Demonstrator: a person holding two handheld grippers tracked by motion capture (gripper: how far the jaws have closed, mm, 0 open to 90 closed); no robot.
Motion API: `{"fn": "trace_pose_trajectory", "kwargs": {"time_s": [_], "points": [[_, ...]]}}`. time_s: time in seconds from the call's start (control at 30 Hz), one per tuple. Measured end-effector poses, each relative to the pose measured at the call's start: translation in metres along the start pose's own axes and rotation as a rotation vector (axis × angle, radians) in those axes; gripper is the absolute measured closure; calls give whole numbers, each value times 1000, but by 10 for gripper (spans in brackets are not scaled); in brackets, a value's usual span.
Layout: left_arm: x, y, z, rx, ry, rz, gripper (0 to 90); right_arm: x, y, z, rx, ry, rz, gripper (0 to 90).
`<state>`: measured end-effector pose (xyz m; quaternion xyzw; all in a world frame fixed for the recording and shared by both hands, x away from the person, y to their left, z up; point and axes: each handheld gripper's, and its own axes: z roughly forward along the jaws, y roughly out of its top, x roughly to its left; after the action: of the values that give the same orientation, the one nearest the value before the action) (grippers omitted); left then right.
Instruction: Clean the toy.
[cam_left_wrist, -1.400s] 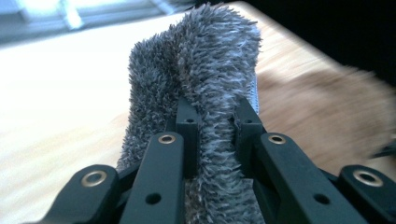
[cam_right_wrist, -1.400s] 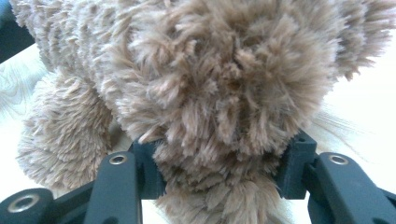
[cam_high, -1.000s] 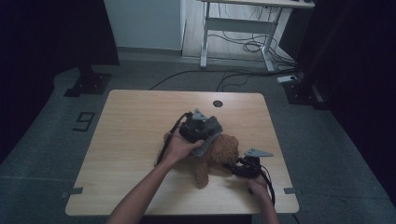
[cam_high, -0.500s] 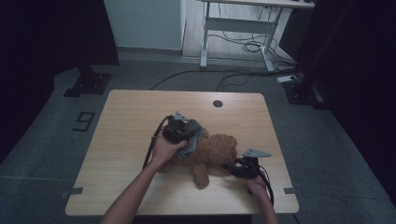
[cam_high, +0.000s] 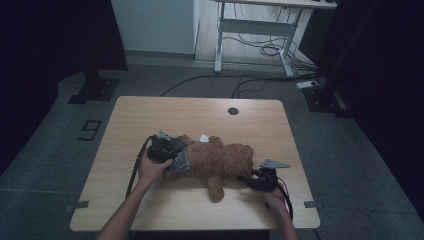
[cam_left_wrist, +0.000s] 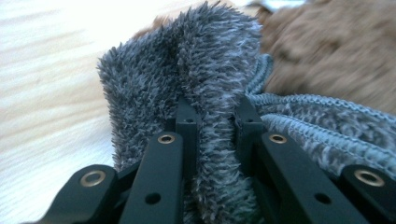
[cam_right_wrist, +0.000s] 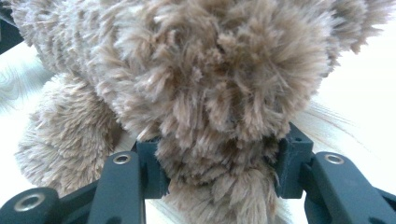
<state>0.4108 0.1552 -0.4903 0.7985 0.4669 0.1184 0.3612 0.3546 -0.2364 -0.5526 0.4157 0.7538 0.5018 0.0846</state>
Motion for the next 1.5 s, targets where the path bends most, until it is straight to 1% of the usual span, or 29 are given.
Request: {"fn": "trace_pose_trajectory", "kwargs": {"time_s": [0.07, 0.1, 0.13, 0.17, 0.2, 0.23, 0.33, 0.4, 0.47, 0.53, 0.57, 0.6, 0.67, 0.7, 0.77, 0.83, 0.87, 0.9, 0.97, 1.07, 1.2, 1.27, 1.37, 1.43, 1.47, 1.5], "points": [[-2, 4, -7, -22, 8, 24, 765, 0, 0, 0, 1, 1, 2, 486], [-5, 10, -12, -35, 16, 38, 764, 0, 0, 0, 2, 0, 2, 487], [-11, 19, -19, -48, 36, 70, 764, 0, 0, 0, 2, -2, 3, 486], [-15, 25, -23, -54, 47, 98, 763, 0, 1, 1, 1, -5, 3, 487], [-22, 33, -28, -69, 52, 127, 762, 0, 1, 1, 0, -7, 3, 487], [-28, 42, -32, -85, 45, 148, 761, 0, 1, 2, -2, -12, 2, 486], [-50, 68, -42, -135, -23, 167, 760, 2, 3, 5, -1, -33, 1, 486], [-64, 82, -42, -150, -65, 182, 760, 5, 4, 9, -1, -51, -1, 487], [-76, 90, -36, -143, -87, 188, 760, 8, 6, 13, 3, -64, -7, 487], [-82, 93, -22, -109, -89, 190, 759, 9, 8, 17, 1, -79, -14, 488], [-82, 93, -12, -81, -84, 183, 758, 9, 8, 18, -1, -84, -16, 488], [-80, 92, -6, -66, -82, 173, 758, 9, 9, 19, -2, -89, -19, 488], [-74, 86, 9, -35, -87, 128, 756, 8, 10, 19, -2, -90, -22, 487], [-71, 81, 14, -28, -93, 112, 756, 8, 10, 19, -1, -89, -22, 484], [-64, 73, 19, -29, -110, 92, 757, 8, 9, 18, 5, -83, -18, 447], [-58, 68, 18, -38, -136, 57, 758, 7, 9, 17, 16, -72, -12, 399], [-57, 65, 18, -38, -143, 47, 759, 7, 9, 16, 20, -68, -4, 382], [-57, 63, 17, -40, -141, 50, 759, 6, 8, 15, 21, -64, 4, 363], [-60, 58, 15, -48, -131, 68, 760, 3, 7, 11, 21, -54, 23, 324], [-65, 50, 12, -66, -124, 86, 761, 1, 7, 5, 14, -44, 28, 259], [-69, 38, 8, -92, -143, 92, 763, -3, 11, -9, -41, -17, 52, 183], [-72, 30, 5, -106, -147, 105, 763, -3, 15, -14, -66, -20, 55, 150], [-77, 21, 1, -129, -139, 126, 764, 0, 21, -16, -75, -19, 54, 108], [-80, 14, -2, -138, -144, 137, 764, 3, 24, -15, -87, -6, 52, 76], [-80, 14, -2, -138, -144, 137, 764, 5, 26, -14, -92, 1, 54, 62], [-83, 9, -5, -148, -144, 146, 764, 7, 28, -12, -98, 12, 50, 47]]}}
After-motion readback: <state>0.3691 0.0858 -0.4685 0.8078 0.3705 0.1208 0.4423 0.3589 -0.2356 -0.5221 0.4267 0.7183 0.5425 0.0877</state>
